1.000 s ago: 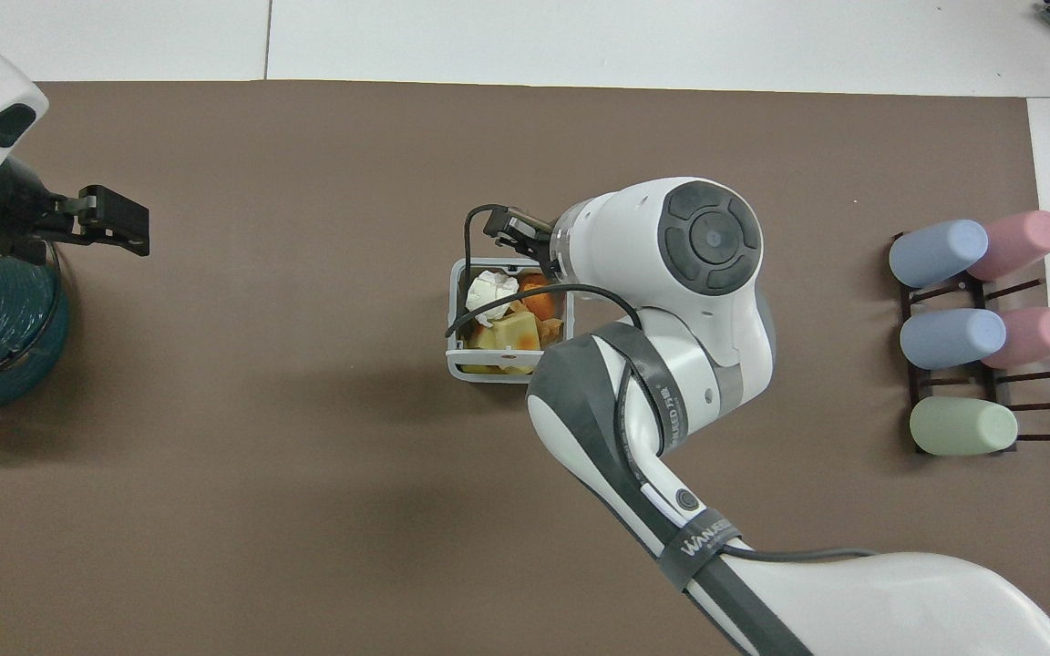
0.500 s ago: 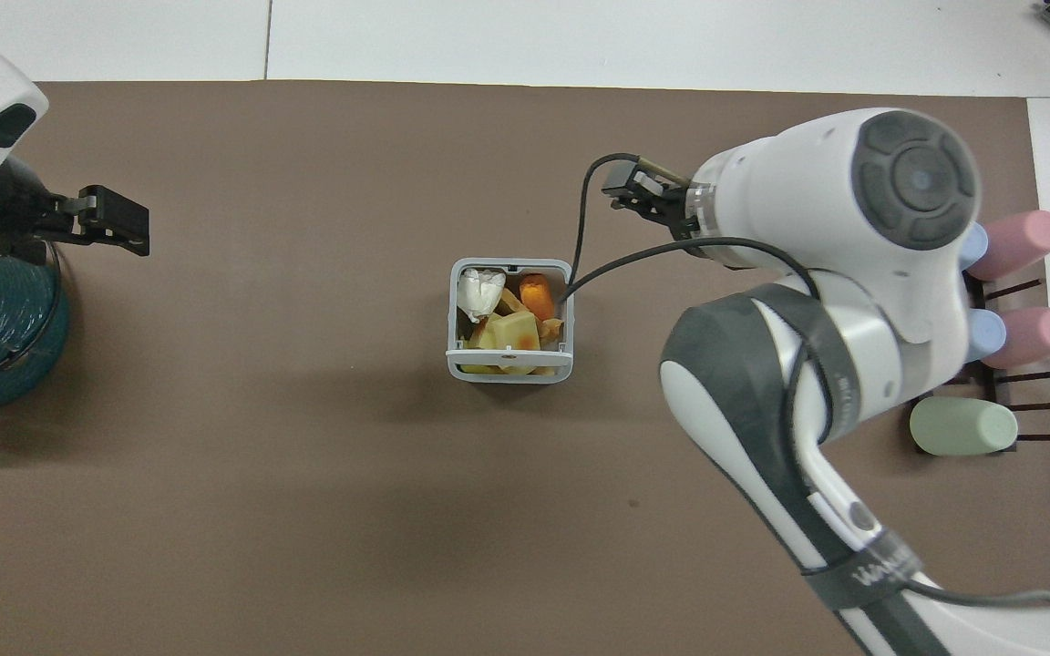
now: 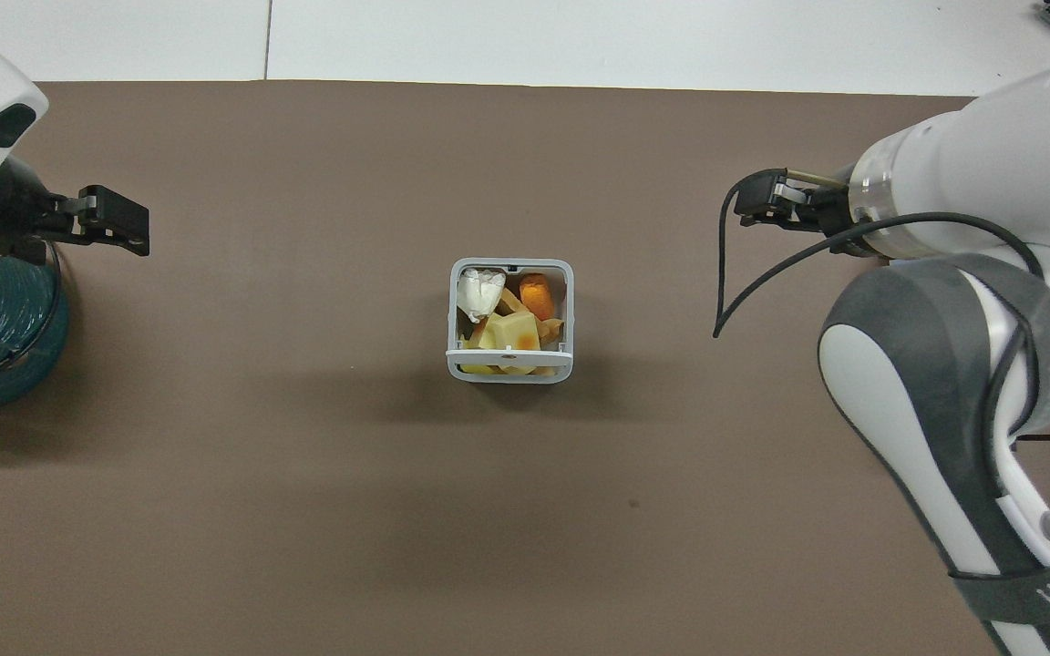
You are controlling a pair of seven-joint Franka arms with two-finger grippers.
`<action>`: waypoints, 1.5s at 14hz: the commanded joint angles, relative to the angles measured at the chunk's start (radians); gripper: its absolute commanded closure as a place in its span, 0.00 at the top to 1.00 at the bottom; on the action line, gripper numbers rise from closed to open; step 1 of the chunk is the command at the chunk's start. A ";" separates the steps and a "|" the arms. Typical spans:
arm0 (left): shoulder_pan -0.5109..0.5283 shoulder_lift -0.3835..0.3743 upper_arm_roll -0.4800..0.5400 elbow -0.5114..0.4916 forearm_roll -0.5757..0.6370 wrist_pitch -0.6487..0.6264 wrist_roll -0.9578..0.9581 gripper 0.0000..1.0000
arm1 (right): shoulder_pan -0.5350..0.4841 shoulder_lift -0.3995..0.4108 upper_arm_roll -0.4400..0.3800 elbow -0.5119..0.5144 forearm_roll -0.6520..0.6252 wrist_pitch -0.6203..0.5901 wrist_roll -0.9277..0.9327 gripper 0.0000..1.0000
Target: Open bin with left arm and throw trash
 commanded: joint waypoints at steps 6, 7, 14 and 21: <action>0.001 -0.033 0.001 -0.039 0.001 0.011 -0.001 1.00 | -0.146 -0.129 0.014 -0.081 0.001 -0.180 -0.251 1.00; 0.001 -0.033 0.001 -0.039 -0.001 0.011 -0.001 1.00 | -0.141 -0.130 0.014 -0.079 0.001 -0.198 -0.245 1.00; 0.001 -0.033 0.001 -0.039 0.001 0.011 -0.001 1.00 | -0.135 -0.109 0.025 -0.030 0.002 -0.249 -0.209 1.00; 0.001 -0.033 0.001 -0.039 0.001 0.011 -0.001 1.00 | -0.133 -0.112 0.025 -0.035 0.002 -0.249 -0.206 1.00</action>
